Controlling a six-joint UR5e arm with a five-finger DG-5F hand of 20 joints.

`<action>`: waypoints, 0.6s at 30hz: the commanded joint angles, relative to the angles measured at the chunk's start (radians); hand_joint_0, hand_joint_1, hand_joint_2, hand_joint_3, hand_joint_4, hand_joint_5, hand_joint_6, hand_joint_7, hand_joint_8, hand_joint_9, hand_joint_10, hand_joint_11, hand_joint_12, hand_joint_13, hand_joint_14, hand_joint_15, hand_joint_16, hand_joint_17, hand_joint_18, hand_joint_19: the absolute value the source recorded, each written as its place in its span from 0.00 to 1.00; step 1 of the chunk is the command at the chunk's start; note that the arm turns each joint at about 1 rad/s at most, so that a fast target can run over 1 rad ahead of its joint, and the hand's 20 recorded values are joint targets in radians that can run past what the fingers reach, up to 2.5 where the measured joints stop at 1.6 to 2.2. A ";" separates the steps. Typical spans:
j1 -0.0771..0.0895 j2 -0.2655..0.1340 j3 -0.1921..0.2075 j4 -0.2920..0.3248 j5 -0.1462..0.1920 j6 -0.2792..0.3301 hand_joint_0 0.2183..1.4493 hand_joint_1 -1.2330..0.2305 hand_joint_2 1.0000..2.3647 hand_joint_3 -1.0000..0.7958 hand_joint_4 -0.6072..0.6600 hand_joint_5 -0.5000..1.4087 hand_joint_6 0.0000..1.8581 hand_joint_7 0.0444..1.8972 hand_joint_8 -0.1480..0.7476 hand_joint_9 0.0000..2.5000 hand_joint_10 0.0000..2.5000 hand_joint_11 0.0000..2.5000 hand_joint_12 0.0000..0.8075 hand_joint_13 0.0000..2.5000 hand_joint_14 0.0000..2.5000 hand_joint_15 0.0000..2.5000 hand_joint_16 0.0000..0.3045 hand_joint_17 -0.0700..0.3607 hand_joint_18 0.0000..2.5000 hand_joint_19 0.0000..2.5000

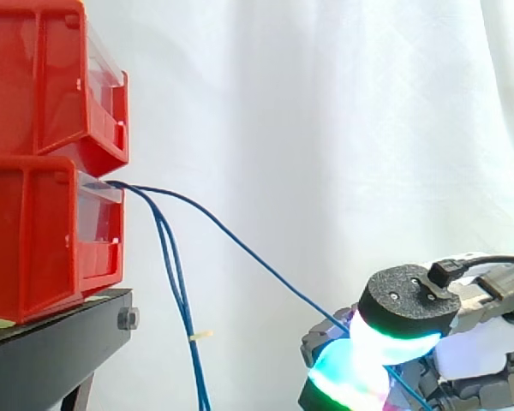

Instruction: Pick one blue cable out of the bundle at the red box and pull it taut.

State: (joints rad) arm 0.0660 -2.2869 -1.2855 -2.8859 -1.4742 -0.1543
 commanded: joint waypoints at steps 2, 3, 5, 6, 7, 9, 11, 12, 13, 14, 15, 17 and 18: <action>0.000 0.001 0.000 0.000 0.000 -0.001 0.34 0.28 0.01 0.48 0.55 0.20 0.50 0.58 0.59 0.42 0.00 0.41 0.45 0.21 0.00 0.08 0.16 0.41 0.17 0.04; 0.000 0.000 0.000 0.000 0.000 -0.001 0.34 0.28 0.01 0.48 0.55 0.20 0.50 0.58 0.59 0.42 0.00 0.41 0.45 0.21 0.00 0.08 0.16 0.41 0.17 0.04; 0.000 0.001 0.000 0.000 0.000 0.001 0.34 0.28 0.01 0.48 0.55 0.20 0.50 0.59 0.58 0.41 0.00 0.42 0.45 0.21 0.00 0.08 0.16 0.41 0.17 0.05; 0.000 0.001 0.000 0.000 0.000 -0.001 0.34 0.28 0.01 0.48 0.55 0.20 0.50 0.58 0.59 0.42 0.00 0.42 0.45 0.21 0.00 0.08 0.16 0.41 0.17 0.05; 0.000 0.001 0.000 0.000 0.000 -0.001 0.34 0.28 0.01 0.48 0.55 0.20 0.50 0.58 0.59 0.42 0.00 0.41 0.45 0.21 0.00 0.08 0.16 0.41 0.17 0.05; 0.000 0.000 0.000 0.000 0.000 0.001 0.34 0.28 0.01 0.48 0.55 0.20 0.50 0.58 0.58 0.41 0.00 0.42 0.45 0.21 0.00 0.08 0.16 0.41 0.17 0.05; 0.000 0.000 0.000 0.000 0.000 0.001 0.34 0.28 0.01 0.48 0.55 0.20 0.50 0.58 0.58 0.41 0.00 0.41 0.45 0.21 0.00 0.08 0.16 0.41 0.17 0.05; 0.000 0.000 0.000 0.000 0.000 -0.001 0.34 0.28 0.01 0.48 0.55 0.20 0.50 0.58 0.58 0.41 0.00 0.41 0.45 0.21 0.00 0.08 0.16 0.41 0.17 0.05; 0.000 0.000 0.000 0.000 0.000 0.001 0.34 0.28 0.01 0.48 0.55 0.20 0.50 0.58 0.58 0.41 0.00 0.41 0.45 0.21 0.00 0.08 0.15 0.41 0.17 0.05; 0.000 0.000 0.000 0.000 0.000 -0.001 0.34 0.28 0.01 0.48 0.55 0.20 0.50 0.58 0.58 0.41 0.00 0.42 0.45 0.21 0.00 0.08 0.16 0.41 0.17 0.05; 0.000 0.001 0.000 0.000 0.000 0.001 0.34 0.28 0.01 0.48 0.55 0.20 0.50 0.58 0.59 0.41 0.00 0.41 0.45 0.21 0.00 0.08 0.16 0.41 0.17 0.05; 0.000 0.000 0.000 0.000 0.000 -0.001 0.34 0.28 0.01 0.47 0.55 0.20 0.50 0.58 0.59 0.41 0.00 0.41 0.45 0.21 0.00 0.08 0.15 0.41 0.17 0.05; -0.002 0.000 0.000 0.000 0.000 0.001 0.34 0.28 0.01 0.47 0.55 0.20 0.50 0.58 0.59 0.41 0.00 0.41 0.44 0.21 0.00 0.08 0.15 0.41 0.17 0.05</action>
State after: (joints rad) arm 0.0657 -2.2868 -1.2855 -2.8854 -1.4741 -0.1542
